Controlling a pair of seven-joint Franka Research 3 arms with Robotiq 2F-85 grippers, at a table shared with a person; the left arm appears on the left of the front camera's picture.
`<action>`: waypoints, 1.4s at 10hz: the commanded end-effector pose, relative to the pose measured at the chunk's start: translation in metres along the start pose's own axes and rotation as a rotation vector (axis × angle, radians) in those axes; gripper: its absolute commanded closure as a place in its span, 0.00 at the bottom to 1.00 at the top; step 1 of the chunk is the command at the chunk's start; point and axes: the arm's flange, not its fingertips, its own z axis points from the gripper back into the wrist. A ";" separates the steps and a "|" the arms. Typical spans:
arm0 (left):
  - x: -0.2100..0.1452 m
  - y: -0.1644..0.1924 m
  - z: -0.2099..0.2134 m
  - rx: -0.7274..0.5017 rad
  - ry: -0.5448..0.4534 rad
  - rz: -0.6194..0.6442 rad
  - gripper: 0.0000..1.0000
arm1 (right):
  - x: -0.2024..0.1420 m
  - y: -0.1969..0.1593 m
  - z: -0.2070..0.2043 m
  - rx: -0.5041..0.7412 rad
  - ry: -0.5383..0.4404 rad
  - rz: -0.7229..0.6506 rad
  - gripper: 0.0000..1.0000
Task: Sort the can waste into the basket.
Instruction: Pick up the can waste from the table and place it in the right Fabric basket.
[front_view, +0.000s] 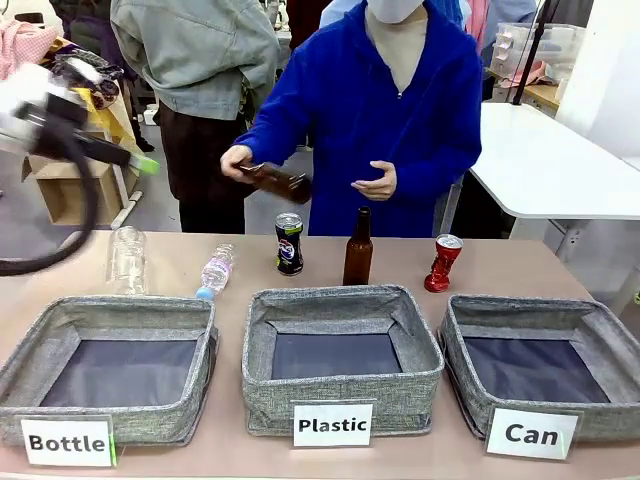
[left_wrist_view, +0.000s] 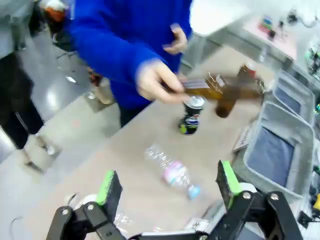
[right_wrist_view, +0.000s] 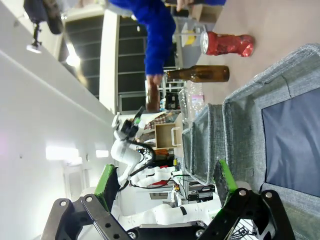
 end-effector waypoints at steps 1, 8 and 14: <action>-0.026 -0.014 0.117 0.140 -0.106 0.069 0.00 | 0.001 0.002 -0.001 0.017 -0.002 0.010 0.00; -0.161 -0.045 0.249 0.219 -0.398 0.197 0.00 | 0.001 0.002 -0.001 0.017 -0.002 0.010 0.00; -0.096 -0.025 0.184 0.146 -0.242 0.177 0.00 | 0.001 0.002 -0.001 0.017 -0.002 0.010 0.00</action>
